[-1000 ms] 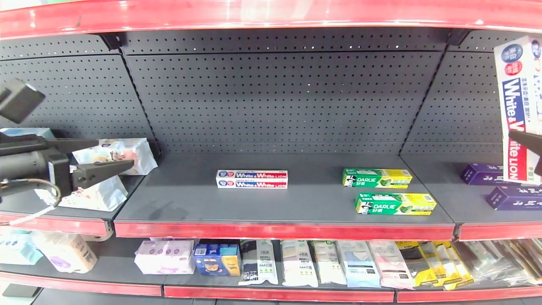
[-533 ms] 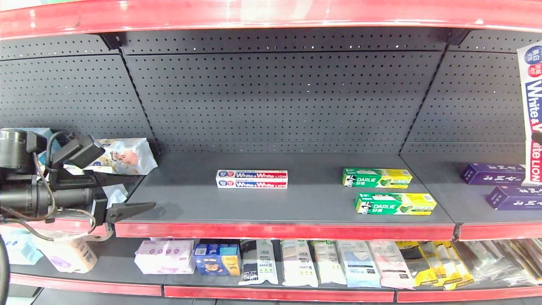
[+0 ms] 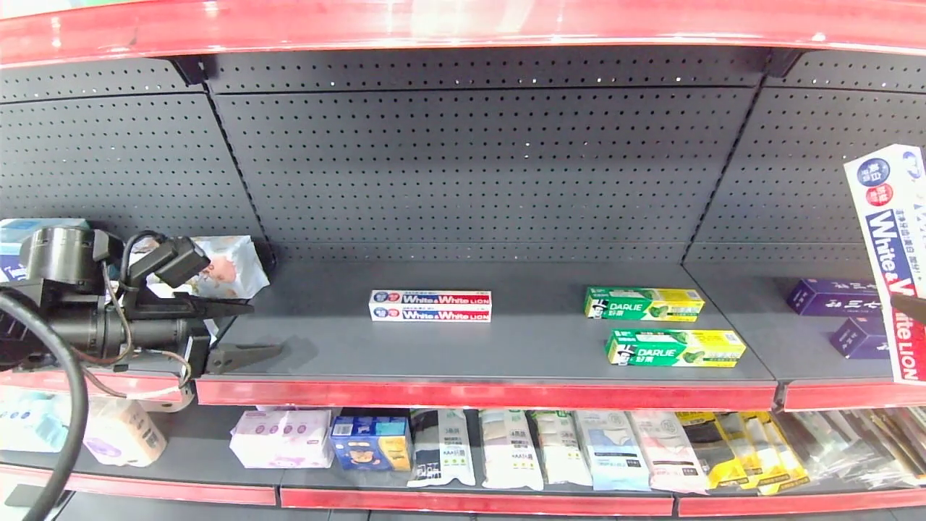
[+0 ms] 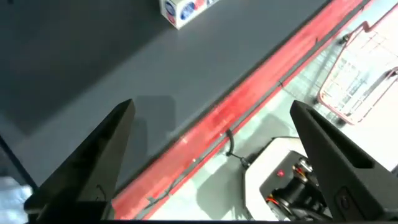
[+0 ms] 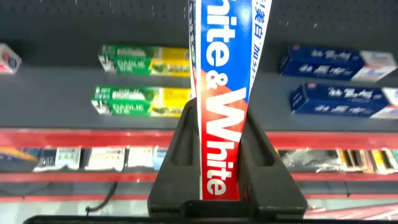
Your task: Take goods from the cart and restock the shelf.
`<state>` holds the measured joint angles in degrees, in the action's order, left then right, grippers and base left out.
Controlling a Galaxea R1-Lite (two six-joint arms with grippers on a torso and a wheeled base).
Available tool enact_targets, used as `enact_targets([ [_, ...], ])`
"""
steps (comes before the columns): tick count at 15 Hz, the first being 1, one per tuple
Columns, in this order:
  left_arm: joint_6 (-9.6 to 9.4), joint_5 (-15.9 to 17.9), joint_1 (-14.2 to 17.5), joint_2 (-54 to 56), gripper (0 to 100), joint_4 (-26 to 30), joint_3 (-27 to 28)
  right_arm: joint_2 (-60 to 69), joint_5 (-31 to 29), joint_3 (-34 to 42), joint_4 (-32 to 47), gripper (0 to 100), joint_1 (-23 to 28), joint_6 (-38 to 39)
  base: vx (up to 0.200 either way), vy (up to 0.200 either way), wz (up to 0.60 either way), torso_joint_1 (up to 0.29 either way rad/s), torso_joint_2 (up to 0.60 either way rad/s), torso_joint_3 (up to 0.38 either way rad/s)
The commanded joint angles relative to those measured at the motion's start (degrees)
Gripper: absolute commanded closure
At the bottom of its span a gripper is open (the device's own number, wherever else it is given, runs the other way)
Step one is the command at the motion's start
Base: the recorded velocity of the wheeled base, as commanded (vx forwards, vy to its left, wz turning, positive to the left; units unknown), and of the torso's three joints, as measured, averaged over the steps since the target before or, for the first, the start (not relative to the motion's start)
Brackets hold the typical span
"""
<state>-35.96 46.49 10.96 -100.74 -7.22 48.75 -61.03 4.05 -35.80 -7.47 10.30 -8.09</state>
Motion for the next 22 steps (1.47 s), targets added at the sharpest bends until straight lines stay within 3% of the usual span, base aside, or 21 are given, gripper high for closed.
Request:
enact_targets([
  [1,-0.42,0.53,-0.06,-5.17,0,-0.08,4.86,-0.32,-0.09,1.44,-0.09,100,-0.46,0.01,0.000,0.000,0.00,0.000,0.00,0.000],
  [5,-0.42,7.73,-2.70,-13.43,0,-2.36,12.16,-1.11,-0.18,1.44,-0.09,100,-0.55,-0.69,0.000,0.000,0.00,0.000,0.00,0.000],
  [8,-0.51,11.60,-4.19,-17.82,0,-5.18,14.00,-1.55,-0.27,1.79,-0.09,100,-0.55,-1.49,0.000,0.000,0.00,0.000,0.00,0.000],
  [11,-0.60,12.13,-4.28,-23.45,0,-8.96,18.49,-1.64,-0.44,1.79,-0.09,100,-0.55,-1.84,0.000,0.000,0.00,0.000,0.00,0.000],
  [15,-0.69,15.82,-6.83,-26.70,0,-10.45,21.91,-1.38,-0.53,1.88,0.18,100,-0.98,-2.36,0.000,0.000,0.00,0.000,0.00,0.000],
  [18,-3.41,17.14,-7.71,-30.74,0,-12.73,24.46,-1.02,-0.62,1.88,0.44,100,-1.25,-2.36,0.000,0.000,0.00,0.000,0.00,0.000],
  [22,-3.59,17.93,-8.15,-32.67,0,-12.82,26.31,-0.59,-0.80,1.97,0.44,100,-1.25,-2.36,0.000,0.000,0.00,0.000,0.00,0.000],
])
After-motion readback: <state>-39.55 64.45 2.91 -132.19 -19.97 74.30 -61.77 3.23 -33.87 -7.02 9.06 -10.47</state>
